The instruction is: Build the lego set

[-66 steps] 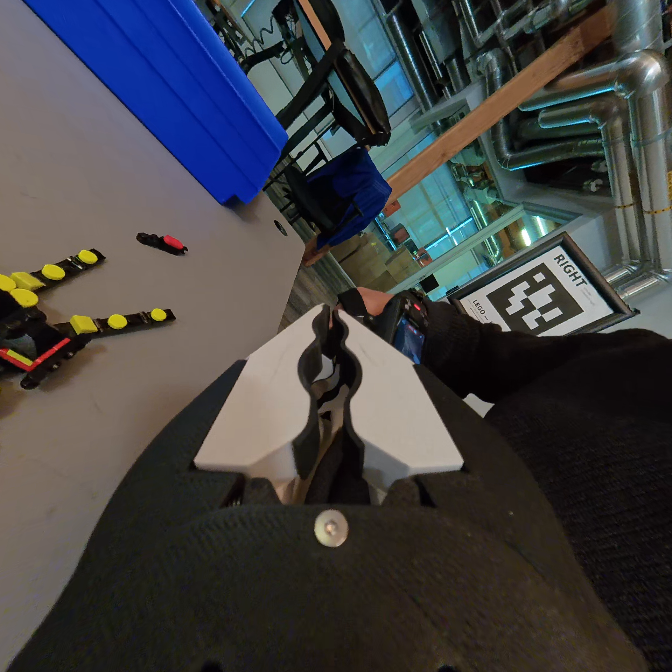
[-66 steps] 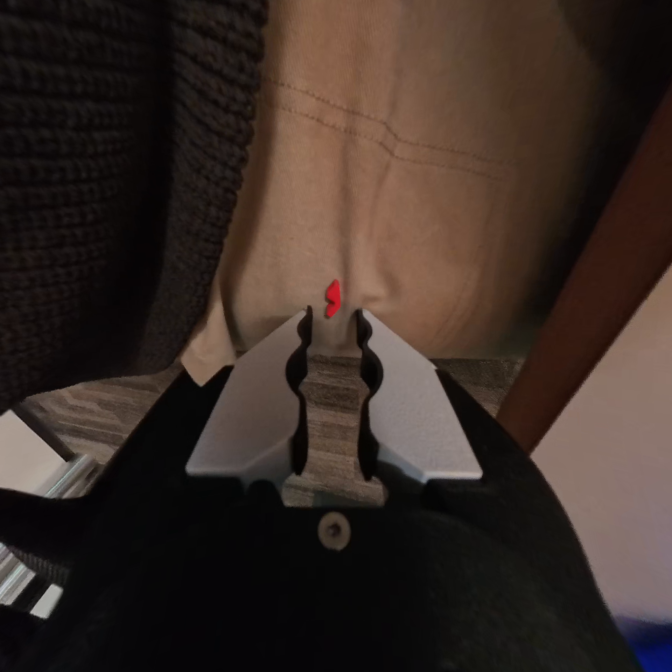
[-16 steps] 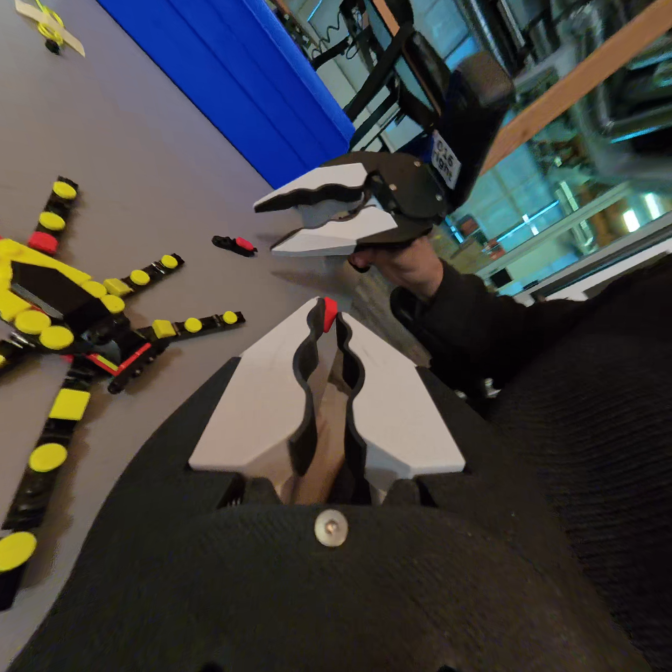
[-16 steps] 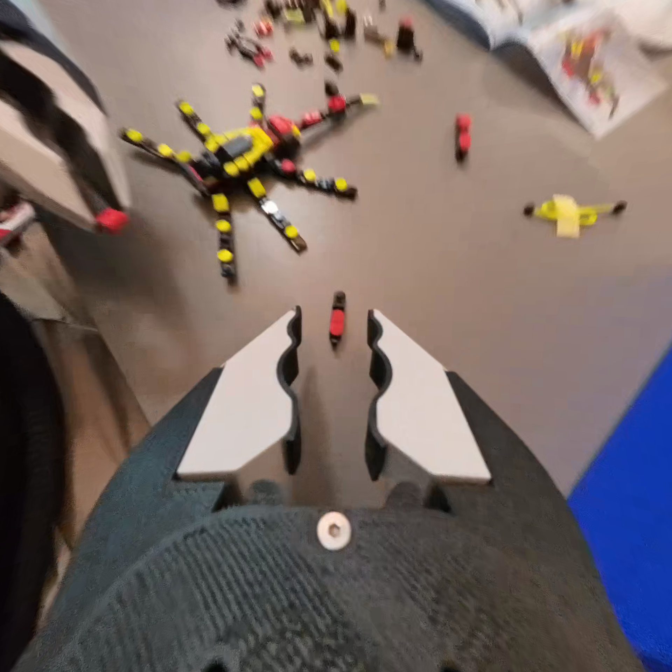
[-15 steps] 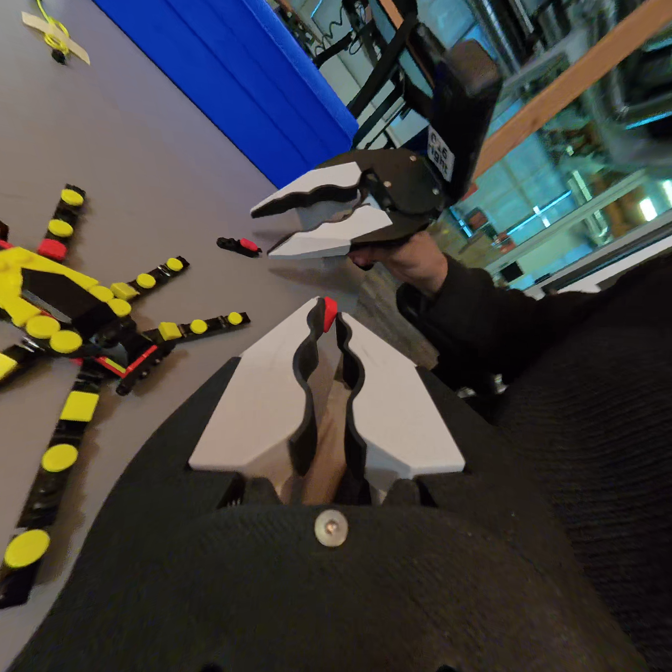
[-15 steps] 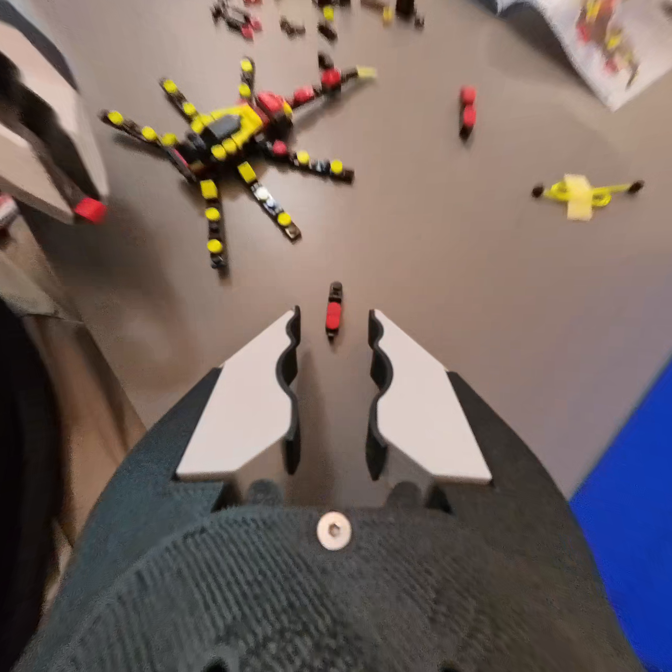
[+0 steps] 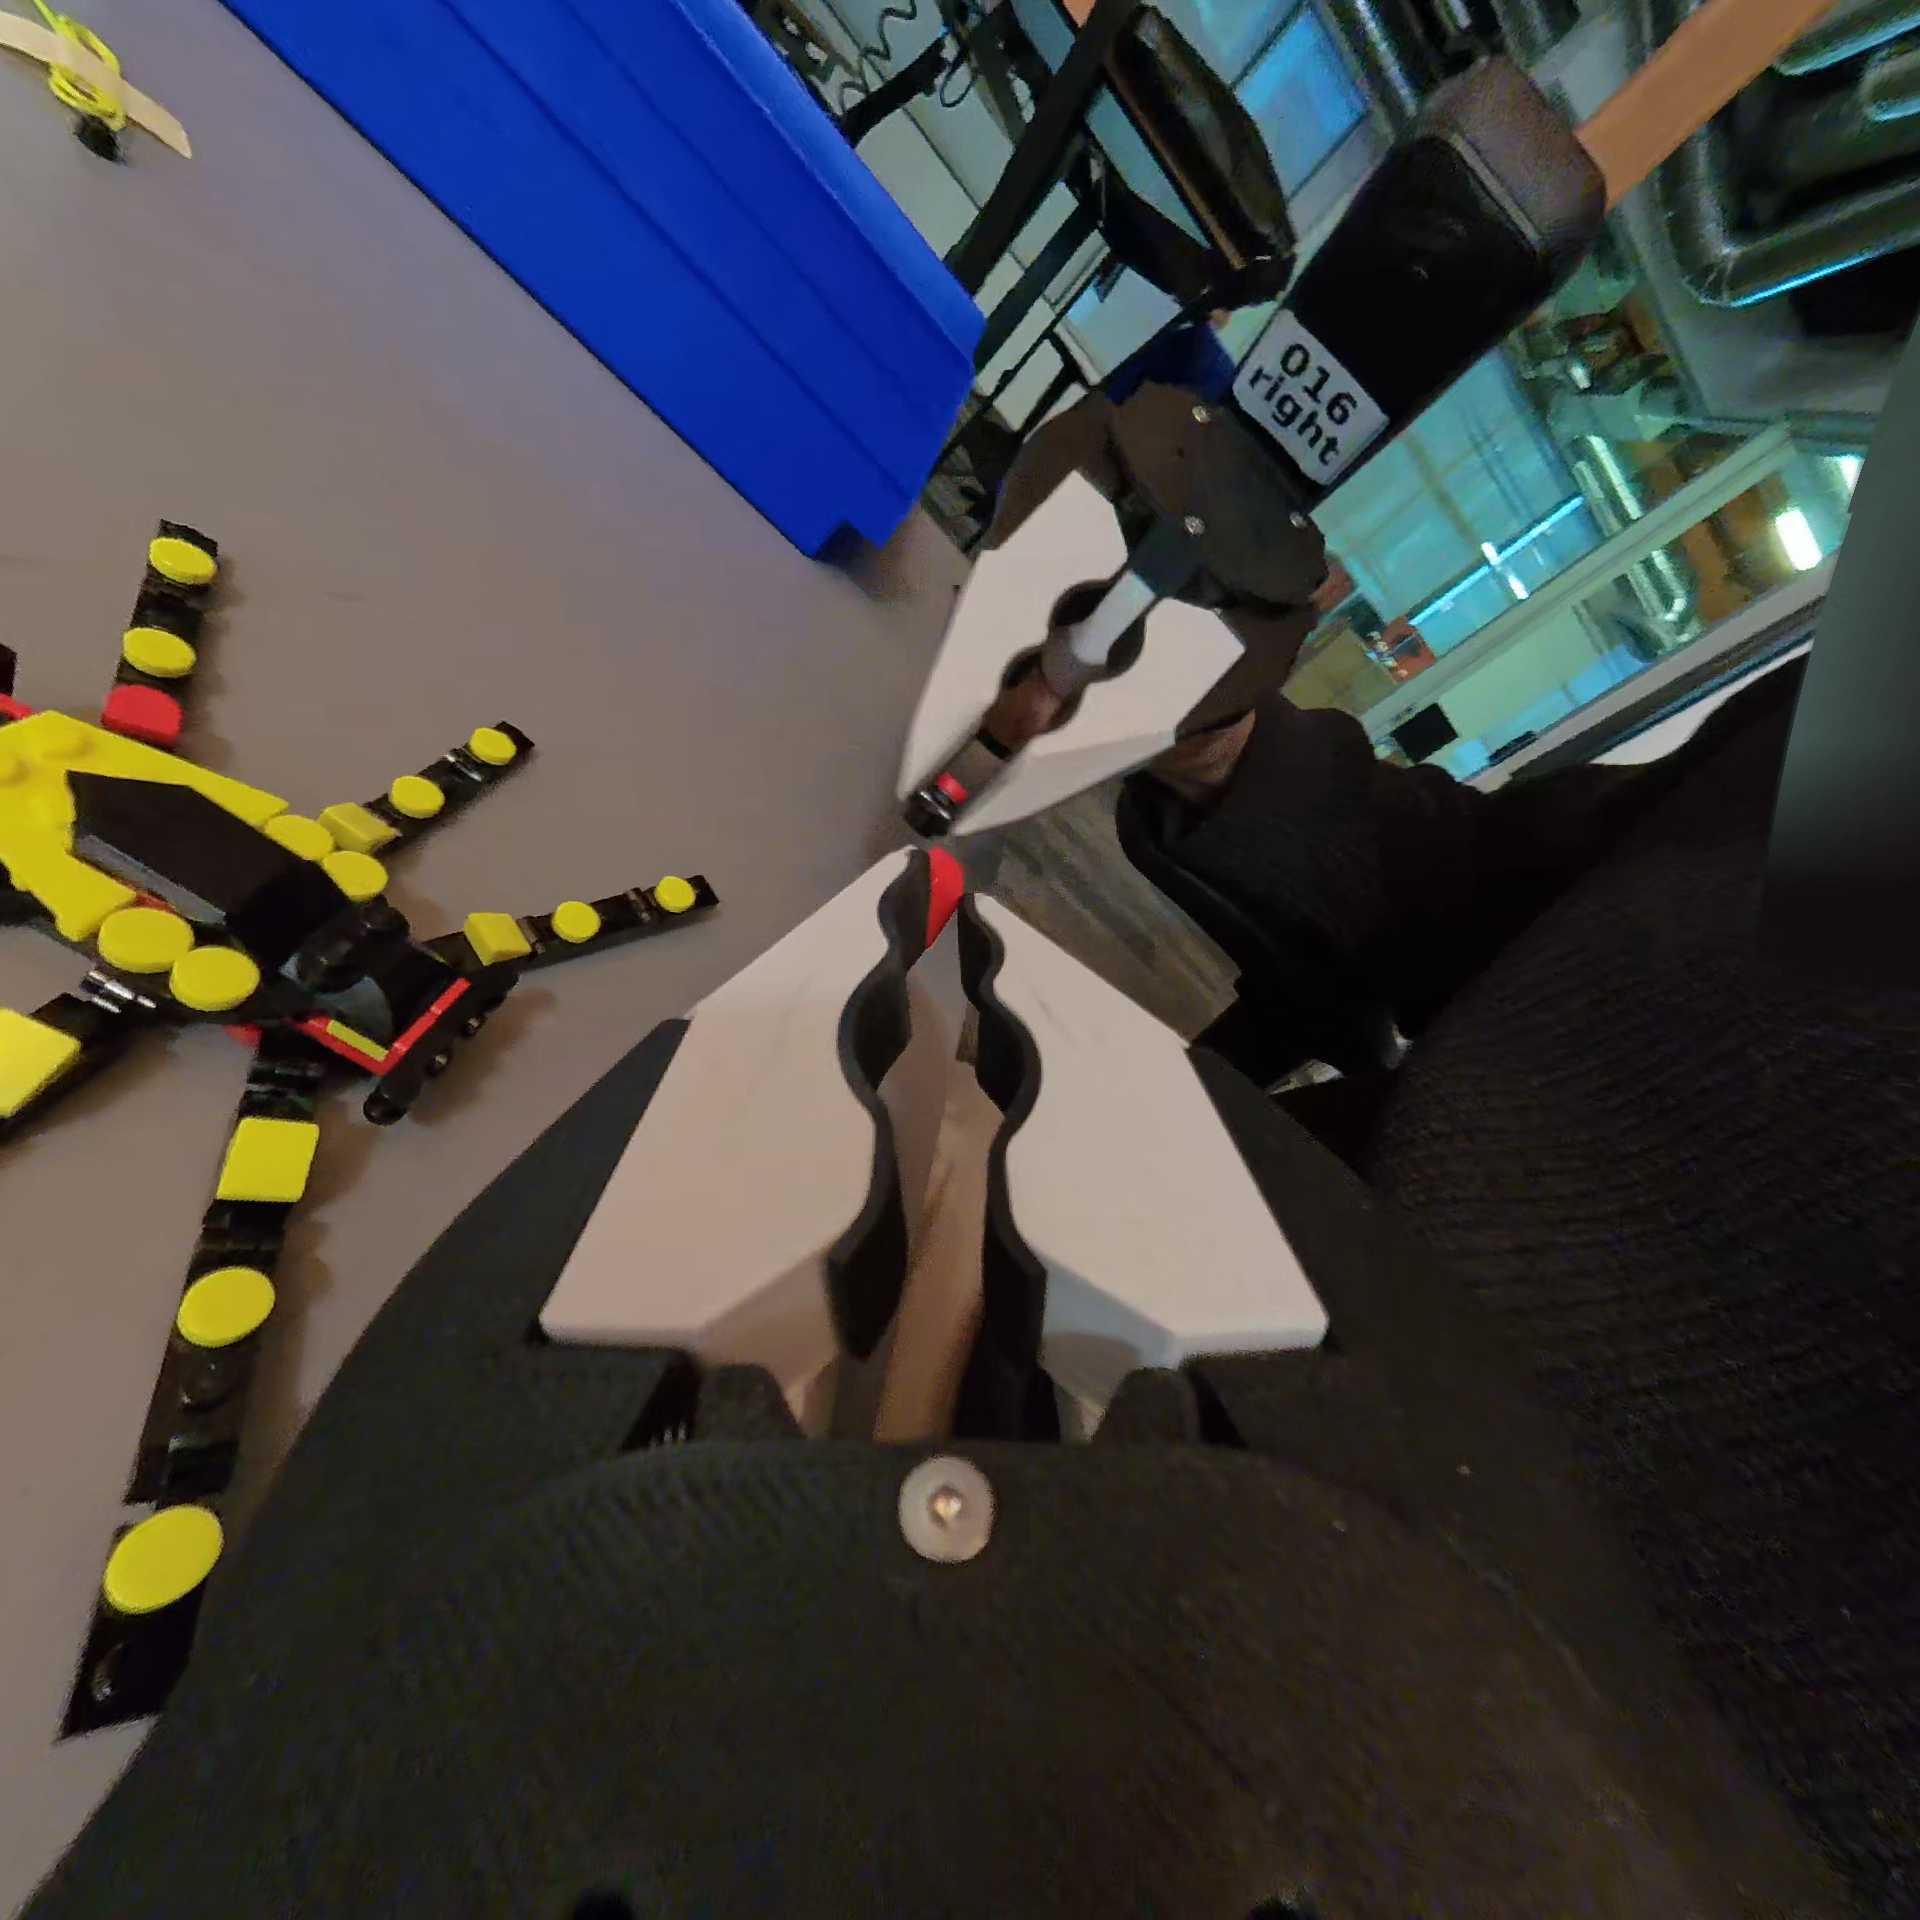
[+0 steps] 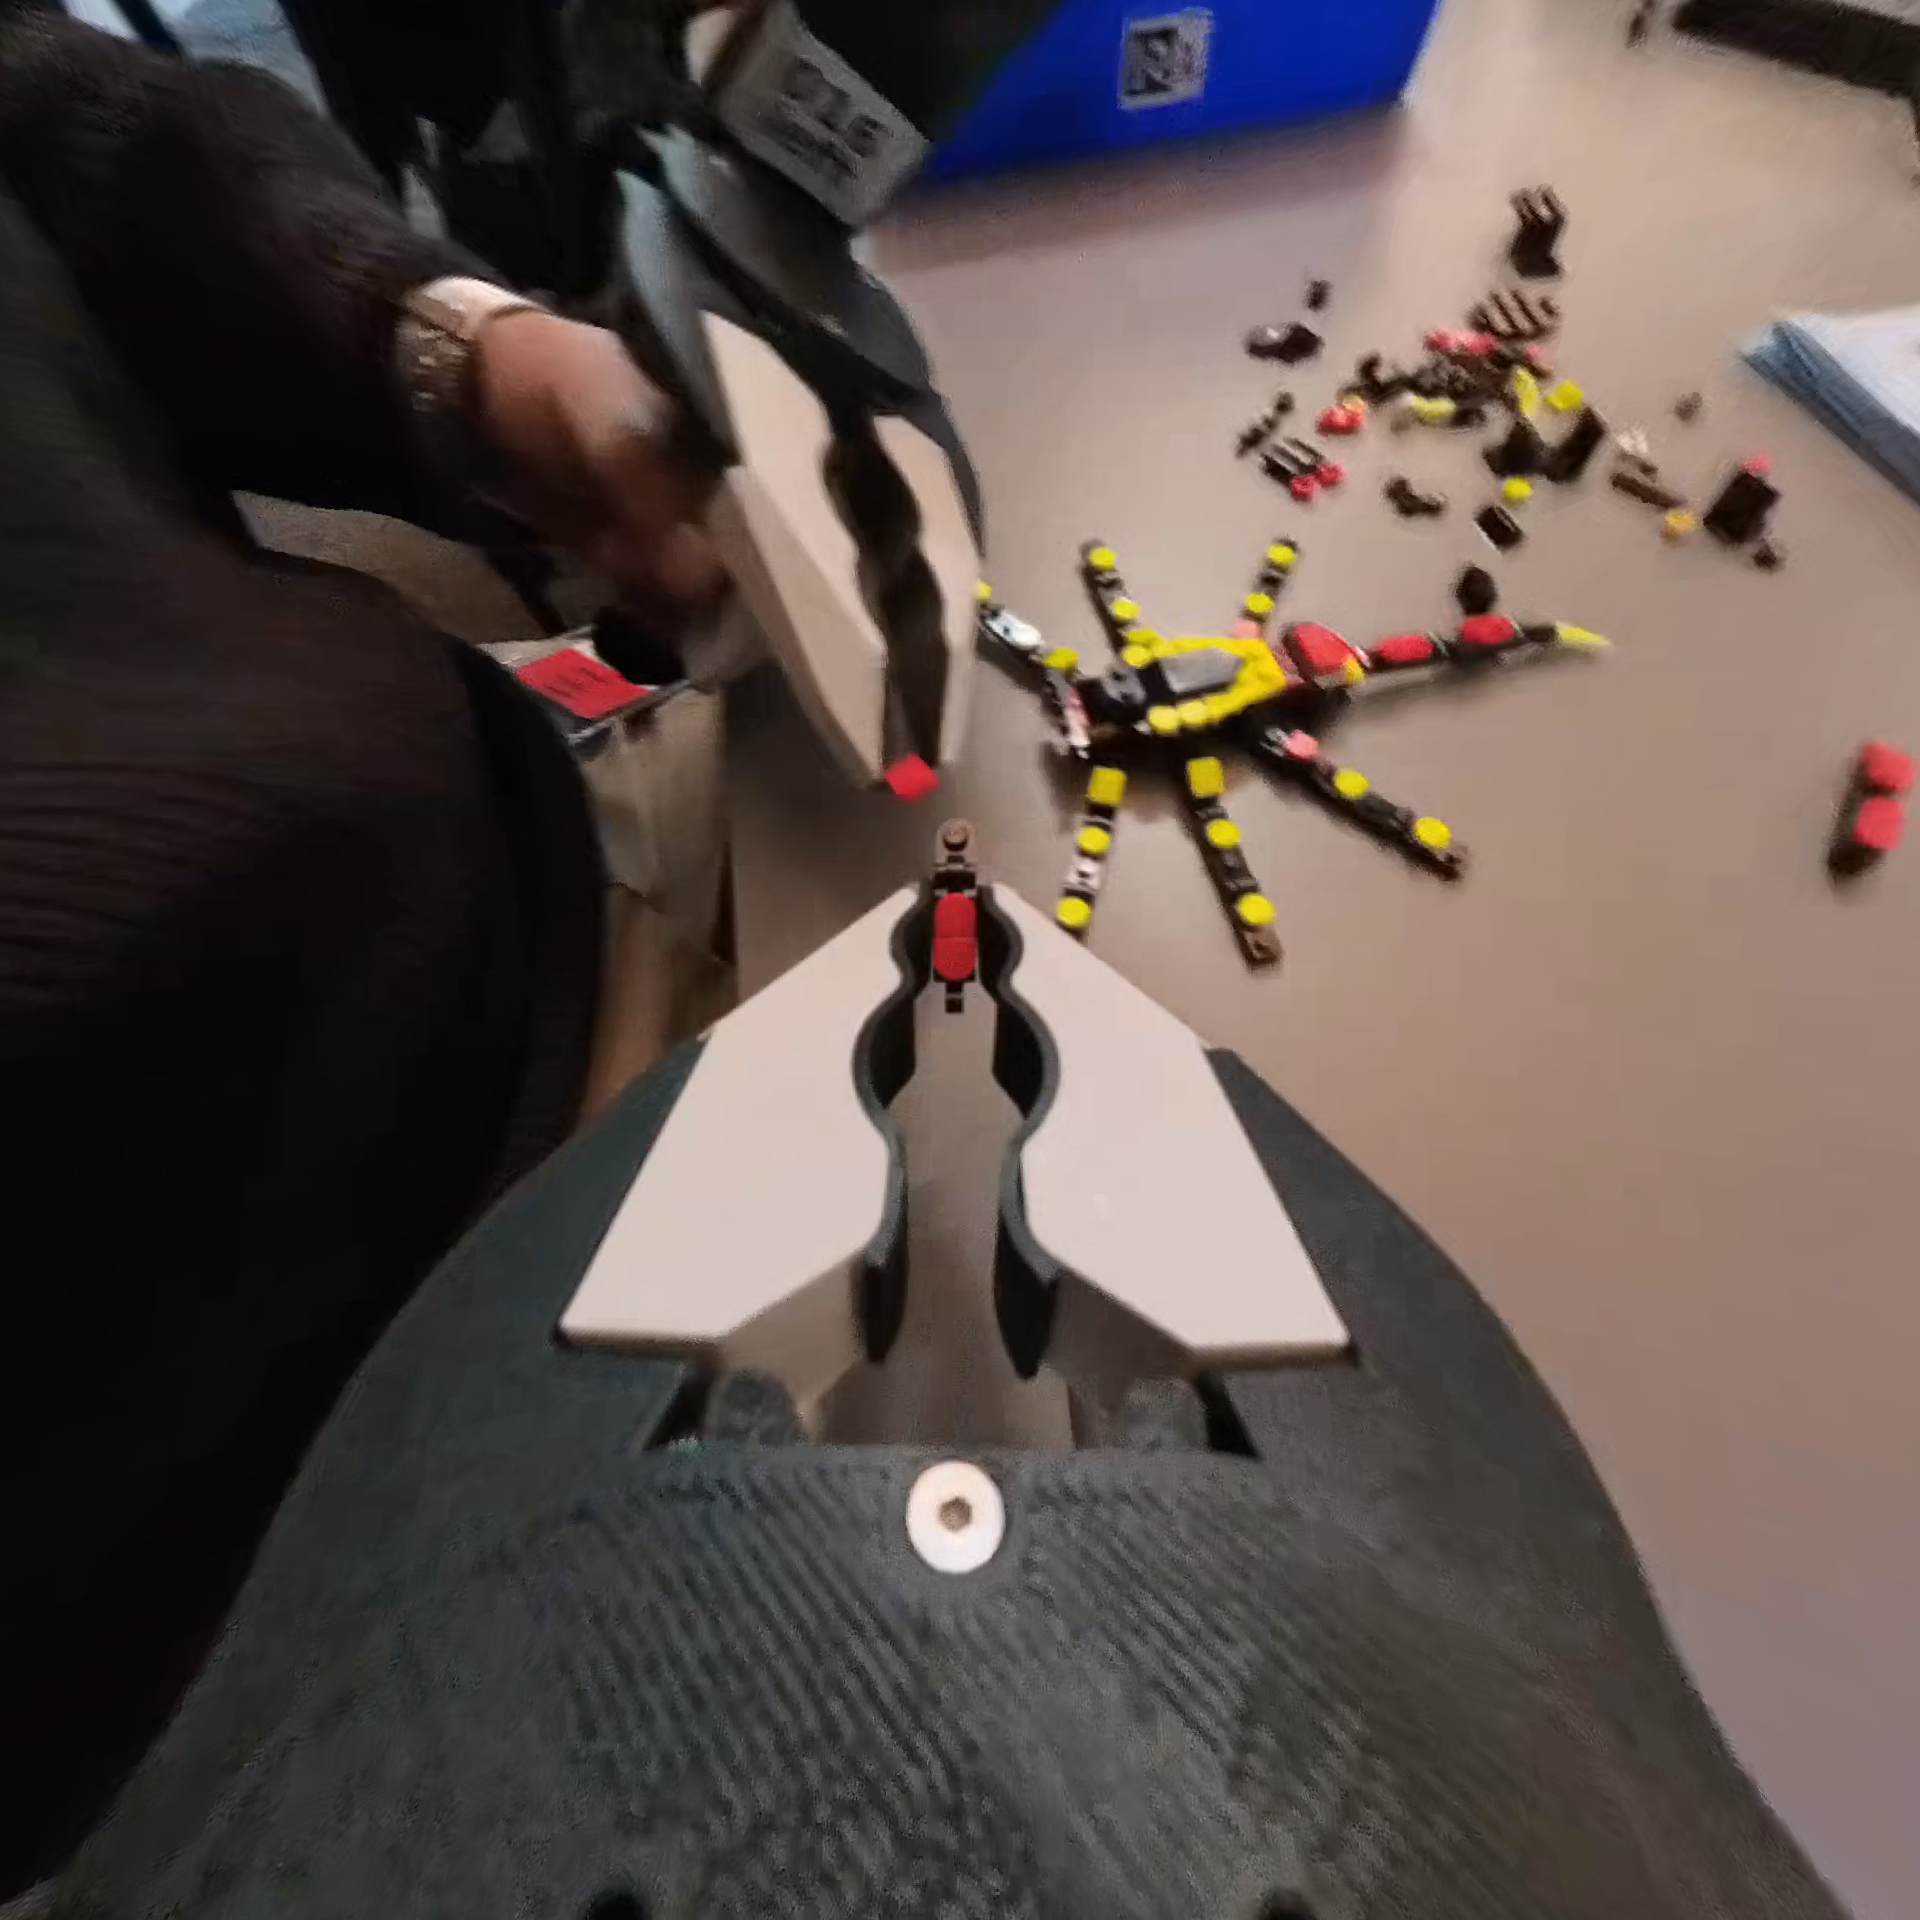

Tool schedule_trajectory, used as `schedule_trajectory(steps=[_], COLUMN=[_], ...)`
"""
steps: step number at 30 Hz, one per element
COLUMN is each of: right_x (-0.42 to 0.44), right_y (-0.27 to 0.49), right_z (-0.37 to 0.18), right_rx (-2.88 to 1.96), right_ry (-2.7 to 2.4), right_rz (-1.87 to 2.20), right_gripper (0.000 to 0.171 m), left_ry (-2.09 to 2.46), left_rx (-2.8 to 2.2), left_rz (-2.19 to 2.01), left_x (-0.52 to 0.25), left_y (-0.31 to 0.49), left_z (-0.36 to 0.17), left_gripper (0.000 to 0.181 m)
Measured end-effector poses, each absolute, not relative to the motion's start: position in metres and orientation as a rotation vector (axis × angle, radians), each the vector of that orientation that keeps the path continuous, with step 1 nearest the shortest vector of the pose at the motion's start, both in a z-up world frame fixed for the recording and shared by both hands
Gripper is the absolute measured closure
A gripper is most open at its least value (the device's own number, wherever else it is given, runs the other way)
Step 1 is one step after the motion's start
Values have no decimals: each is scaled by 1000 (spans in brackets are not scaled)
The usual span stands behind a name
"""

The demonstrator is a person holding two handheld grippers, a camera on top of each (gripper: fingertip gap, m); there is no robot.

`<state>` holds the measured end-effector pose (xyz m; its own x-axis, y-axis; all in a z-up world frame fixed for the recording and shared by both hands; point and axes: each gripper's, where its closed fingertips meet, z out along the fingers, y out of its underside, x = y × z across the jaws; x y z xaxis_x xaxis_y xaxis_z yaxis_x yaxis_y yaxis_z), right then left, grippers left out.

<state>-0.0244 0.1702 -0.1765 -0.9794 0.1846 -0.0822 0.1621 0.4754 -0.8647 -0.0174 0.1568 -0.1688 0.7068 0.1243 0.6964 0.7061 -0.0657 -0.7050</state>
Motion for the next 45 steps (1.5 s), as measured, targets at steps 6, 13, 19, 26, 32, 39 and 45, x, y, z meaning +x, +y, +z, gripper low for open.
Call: schedule_trajectory(steps=[6,13,19,26,32,39,45], right_x=[-5,1,10,10,6,5,1], right_y=[162,162,160,159,159,159,159], right_z=[-184,-181,-176,-176,-183,-185,-188], right_rx=[-213,-72,47,47,-34,-75,-175], right_ry=[-2785,-2735,-2694,-2699,-2746,-2771,-2806], right_rz=[1533,1500,1509,1509,1491,1489,1485], right_gripper=[165,165,165,165,165,165,165], left_ry=[-649,-566,-543,-556,-600,-622,-661], left_rx=[-1575,-1664,-1685,-1696,-1710,-1719,-1713], left_rz=[-659,-666,-721,-723,-707,-705,-701], left_x=[-8,6,15,15,10,9,5], left_y=[157,160,159,158,158,158,159], left_z=[-165,-169,-167,-168,-174,-177,-179], left_gripper=[179,179,179,177,176,176,176])
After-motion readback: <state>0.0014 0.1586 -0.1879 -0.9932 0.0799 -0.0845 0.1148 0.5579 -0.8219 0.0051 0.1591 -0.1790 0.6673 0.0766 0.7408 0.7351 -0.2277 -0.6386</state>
